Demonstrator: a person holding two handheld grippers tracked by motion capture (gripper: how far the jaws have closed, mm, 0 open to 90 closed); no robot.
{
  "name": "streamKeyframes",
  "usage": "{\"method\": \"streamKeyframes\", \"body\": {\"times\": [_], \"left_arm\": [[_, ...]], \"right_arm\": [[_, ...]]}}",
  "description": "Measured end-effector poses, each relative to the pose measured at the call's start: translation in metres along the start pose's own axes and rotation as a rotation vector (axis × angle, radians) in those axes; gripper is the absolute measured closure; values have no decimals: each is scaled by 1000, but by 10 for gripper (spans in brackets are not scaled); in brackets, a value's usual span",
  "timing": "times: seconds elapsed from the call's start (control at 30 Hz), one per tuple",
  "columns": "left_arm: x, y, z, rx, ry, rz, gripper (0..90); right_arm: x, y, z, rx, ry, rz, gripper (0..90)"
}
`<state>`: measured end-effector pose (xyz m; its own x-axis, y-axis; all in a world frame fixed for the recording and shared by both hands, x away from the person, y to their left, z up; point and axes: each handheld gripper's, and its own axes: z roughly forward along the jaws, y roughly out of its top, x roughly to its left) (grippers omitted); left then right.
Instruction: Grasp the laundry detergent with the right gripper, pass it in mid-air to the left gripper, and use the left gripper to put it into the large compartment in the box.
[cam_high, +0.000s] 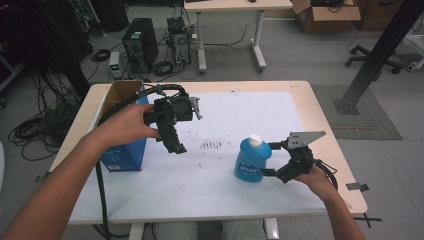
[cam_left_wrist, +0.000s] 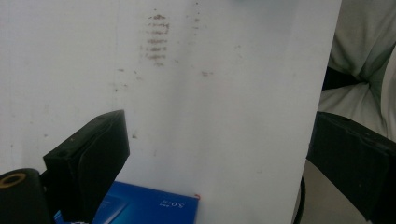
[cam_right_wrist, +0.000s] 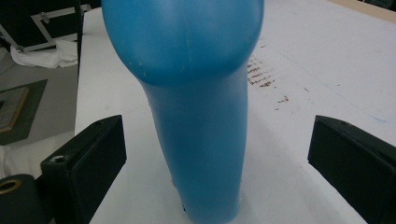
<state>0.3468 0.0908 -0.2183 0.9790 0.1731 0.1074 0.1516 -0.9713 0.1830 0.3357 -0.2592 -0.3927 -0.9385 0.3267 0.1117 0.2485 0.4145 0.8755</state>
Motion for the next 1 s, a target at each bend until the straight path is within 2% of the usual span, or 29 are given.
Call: {"method": "streamKeyframes", "body": {"times": [0.3, 1.0], "left_arm": [[1, 0, 1, 2, -3, 0, 59], [1, 2, 3, 8, -7, 0, 59]], "right_arm": [[1, -1, 12, -6, 17, 0, 41], [1, 0, 28, -34, 23, -6, 56]]}}
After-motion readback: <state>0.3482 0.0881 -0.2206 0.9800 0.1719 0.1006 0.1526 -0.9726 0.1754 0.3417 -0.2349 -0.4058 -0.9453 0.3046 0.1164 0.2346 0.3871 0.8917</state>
